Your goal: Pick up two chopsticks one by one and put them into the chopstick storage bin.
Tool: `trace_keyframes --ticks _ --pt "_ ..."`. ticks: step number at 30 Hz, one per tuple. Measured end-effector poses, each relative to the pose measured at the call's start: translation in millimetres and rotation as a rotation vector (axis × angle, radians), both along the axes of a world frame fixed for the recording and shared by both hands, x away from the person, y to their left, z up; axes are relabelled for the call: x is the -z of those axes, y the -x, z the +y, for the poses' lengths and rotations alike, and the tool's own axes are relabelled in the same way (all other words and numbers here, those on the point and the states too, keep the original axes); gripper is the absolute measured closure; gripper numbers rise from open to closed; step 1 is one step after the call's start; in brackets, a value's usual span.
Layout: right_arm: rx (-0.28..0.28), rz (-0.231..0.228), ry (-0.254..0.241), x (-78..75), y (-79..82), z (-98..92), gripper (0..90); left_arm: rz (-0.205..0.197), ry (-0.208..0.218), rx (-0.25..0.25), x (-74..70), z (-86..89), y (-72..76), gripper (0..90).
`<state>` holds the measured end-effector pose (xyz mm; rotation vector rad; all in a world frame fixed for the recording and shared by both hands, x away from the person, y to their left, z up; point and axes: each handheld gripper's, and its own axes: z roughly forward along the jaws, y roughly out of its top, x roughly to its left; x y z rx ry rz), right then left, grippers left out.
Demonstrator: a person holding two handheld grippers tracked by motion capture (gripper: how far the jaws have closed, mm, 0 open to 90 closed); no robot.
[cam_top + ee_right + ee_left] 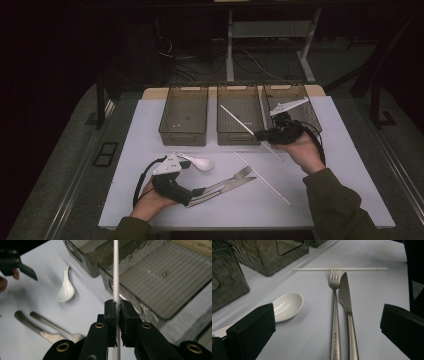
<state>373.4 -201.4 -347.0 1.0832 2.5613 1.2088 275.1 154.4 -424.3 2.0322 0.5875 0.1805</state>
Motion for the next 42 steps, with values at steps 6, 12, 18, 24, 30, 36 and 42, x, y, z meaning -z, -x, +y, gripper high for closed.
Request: trace_keyframes --ticks 6,12,18,24,30,36,42 --pt "0.003 0.013 0.001 -9.5 -16.6 22.8 84.2 -0.007 -0.005 0.001 -0.7 -0.4 -2.2 0.0" --pt "0.001 0.026 -0.008 -14.2 -31.7 44.0 84.2 -0.010 -0.002 0.003 -0.6 -2.7 -2.2 0.0" --pt "-0.004 0.035 -0.001 -19.5 -52.8 70.1 84.2 -0.024 -0.010 0.003 -2.6 -2.4 -0.7 0.0" --pt "0.002 0.048 -0.003 -23.4 -66.6 89.8 84.2 -0.030 -0.013 0.005 -3.2 -2.5 2.2 0.0" --pt "0.015 0.070 -0.013 -24.3 -81.5 110.6 84.2 -0.031 -0.002 0.004 -2.9 -2.7 2.1 0.0" --pt "0.030 0.095 0.007 -18.3 -96.3 132.4 84.2 -0.027 0.004 0.011 -2.4 -3.7 2.4 0.0" --pt "0.058 0.132 0.020 -6.6 -110.9 151.1 84.1 -0.032 -0.008 0.020 -3.5 -3.5 2.0 0.0"
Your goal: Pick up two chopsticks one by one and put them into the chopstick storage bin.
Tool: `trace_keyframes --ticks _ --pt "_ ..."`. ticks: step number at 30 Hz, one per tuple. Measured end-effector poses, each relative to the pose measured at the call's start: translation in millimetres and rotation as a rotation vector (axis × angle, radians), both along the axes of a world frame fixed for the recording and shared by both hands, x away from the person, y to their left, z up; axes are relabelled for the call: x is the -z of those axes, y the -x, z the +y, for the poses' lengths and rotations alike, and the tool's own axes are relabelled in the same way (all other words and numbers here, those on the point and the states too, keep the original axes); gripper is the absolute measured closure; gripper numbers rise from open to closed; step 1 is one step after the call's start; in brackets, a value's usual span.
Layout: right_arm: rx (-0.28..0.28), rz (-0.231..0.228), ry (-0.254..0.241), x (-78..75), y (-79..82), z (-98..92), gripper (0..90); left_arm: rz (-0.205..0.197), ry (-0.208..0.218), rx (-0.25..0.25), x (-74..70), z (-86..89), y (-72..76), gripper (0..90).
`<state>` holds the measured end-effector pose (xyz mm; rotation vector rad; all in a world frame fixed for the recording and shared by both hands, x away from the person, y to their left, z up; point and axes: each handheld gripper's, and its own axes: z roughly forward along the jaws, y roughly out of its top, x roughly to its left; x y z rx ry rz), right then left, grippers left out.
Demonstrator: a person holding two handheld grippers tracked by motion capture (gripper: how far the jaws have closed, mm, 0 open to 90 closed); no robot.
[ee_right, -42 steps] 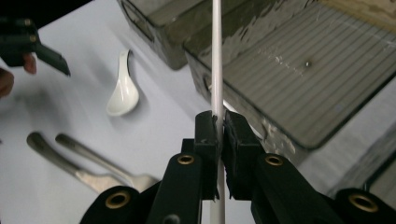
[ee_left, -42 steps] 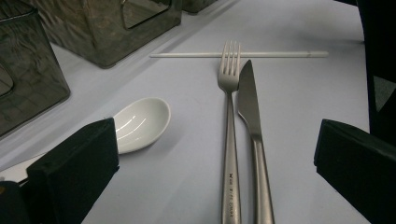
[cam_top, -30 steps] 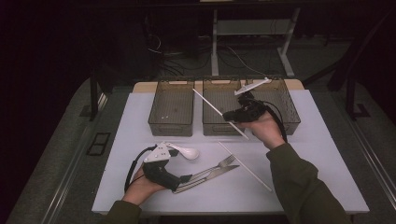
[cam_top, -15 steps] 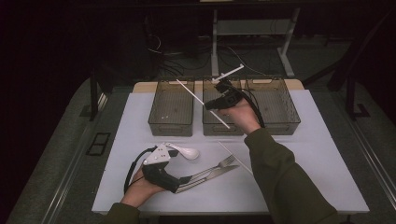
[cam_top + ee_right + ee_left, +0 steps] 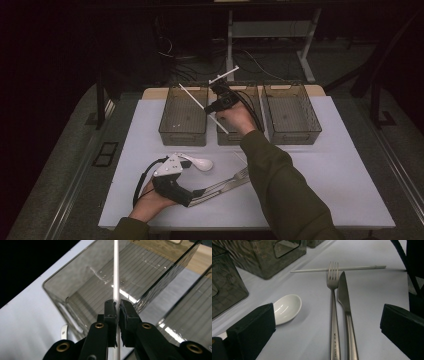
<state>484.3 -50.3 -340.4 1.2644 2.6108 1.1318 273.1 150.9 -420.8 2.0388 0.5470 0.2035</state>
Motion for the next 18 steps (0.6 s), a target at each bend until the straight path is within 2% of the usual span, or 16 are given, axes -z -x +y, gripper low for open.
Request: trace_keyframes --ticks 6,12,18 --pt "0.023 0.014 0.016 9.1 -11.0 18.7 84.1 0.001 -0.003 0.003 0.2 -0.5 0.3 0.0" --pt "0.044 0.033 0.024 11.6 -18.8 32.3 84.1 0.002 0.002 0.003 0.1 -1.4 0.8 0.0" --pt "0.065 0.049 0.062 18.7 -23.4 43.5 84.0 0.001 0.002 0.006 -0.3 -1.3 0.9 0.0"
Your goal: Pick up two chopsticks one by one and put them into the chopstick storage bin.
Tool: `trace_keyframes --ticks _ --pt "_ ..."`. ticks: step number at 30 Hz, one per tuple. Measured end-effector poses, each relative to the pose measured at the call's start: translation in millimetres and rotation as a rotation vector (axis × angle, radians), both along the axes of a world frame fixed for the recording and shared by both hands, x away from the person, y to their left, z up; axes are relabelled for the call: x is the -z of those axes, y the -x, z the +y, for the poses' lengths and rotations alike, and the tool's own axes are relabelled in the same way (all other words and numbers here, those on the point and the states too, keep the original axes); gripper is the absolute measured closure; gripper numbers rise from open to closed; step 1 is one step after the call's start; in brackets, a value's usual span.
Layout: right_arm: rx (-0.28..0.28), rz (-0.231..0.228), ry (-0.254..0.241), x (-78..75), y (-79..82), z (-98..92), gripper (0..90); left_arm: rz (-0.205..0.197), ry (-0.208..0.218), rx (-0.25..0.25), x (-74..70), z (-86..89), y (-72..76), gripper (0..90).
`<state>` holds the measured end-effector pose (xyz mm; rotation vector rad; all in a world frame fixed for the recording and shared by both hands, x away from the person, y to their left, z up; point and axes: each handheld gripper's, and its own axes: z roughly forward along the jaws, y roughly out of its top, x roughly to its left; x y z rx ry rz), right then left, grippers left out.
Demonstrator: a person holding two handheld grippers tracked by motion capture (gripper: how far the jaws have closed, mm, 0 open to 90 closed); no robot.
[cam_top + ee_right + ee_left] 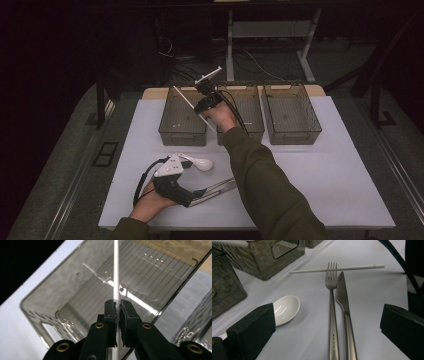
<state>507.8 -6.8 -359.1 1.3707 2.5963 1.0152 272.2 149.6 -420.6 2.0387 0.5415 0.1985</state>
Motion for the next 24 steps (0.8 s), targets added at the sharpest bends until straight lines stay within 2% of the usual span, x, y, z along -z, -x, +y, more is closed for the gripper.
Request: trace_keyframes --ticks 8,10,16,24 --pt "0.003 0.004 0.042 8.4 -0.5 12.0 83.4 0.000 0.000 0.005 -0.3 0.0 -0.4 0.0" --pt "0.005 0.008 0.035 9.6 -0.7 12.5 82.8 0.000 -0.001 0.006 -0.3 -0.1 -0.4 0.0" --pt "-0.004 -0.002 0.011 6.2 0.3 10.5 72.5 -0.001 -0.001 0.005 -0.3 -0.1 -0.4 0.0" --pt "-0.057 -0.052 -0.035 -6.4 6.5 -0.3 59.4 -0.002 -0.005 0.004 -0.2 0.6 -0.7 0.0"
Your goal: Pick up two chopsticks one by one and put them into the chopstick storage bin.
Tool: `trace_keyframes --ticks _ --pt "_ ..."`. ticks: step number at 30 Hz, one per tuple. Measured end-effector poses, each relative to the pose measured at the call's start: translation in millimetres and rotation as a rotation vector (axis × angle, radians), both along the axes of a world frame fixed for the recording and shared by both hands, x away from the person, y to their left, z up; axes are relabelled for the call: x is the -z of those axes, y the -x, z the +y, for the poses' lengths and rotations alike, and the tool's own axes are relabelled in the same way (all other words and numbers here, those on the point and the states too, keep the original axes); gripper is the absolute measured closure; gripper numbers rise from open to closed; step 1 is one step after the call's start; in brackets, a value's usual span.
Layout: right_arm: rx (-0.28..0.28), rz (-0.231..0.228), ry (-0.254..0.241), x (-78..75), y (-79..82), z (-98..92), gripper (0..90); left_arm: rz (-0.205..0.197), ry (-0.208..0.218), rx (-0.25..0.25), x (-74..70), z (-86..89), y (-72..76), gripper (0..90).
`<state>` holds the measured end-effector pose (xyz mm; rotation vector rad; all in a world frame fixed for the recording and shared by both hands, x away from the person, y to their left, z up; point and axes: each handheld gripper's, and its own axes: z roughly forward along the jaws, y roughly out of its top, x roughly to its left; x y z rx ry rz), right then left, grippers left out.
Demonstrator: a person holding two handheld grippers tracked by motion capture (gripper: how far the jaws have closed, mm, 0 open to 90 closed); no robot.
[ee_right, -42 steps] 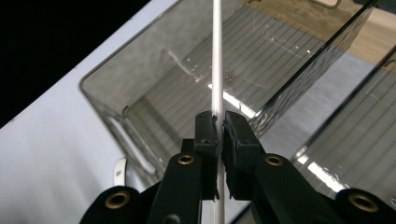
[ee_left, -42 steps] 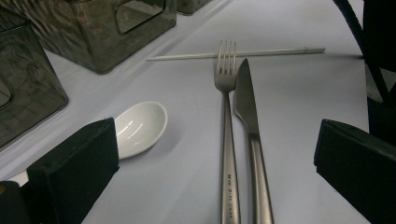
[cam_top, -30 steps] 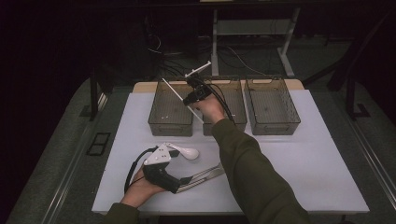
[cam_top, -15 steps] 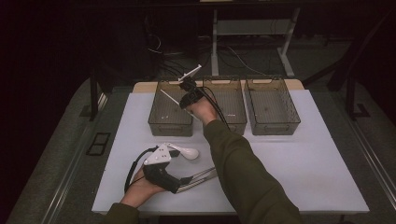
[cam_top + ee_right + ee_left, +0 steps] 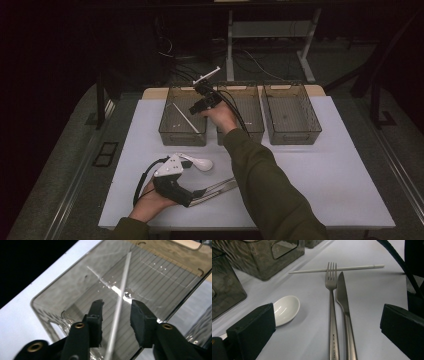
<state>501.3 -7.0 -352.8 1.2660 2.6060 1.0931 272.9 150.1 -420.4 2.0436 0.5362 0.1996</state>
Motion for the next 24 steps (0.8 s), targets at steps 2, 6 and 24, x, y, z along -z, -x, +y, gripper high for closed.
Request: trace_keyframes --ticks 2,6,24 --pt "-0.015 -0.012 -0.009 -2.8 2.7 -2.2 58.0 -0.002 0.001 -0.001 -0.1 -0.1 0.2 0.0" --pt "-0.039 -0.036 -0.022 -9.1 10.6 -10.2 52.2 -0.005 -0.005 -0.001 0.2 -0.4 0.2 0.0" --pt "-0.144 -0.152 -0.088 -23.8 55.6 -75.9 38.9 -0.011 -0.018 -0.013 -0.2 2.6 0.9 0.0"
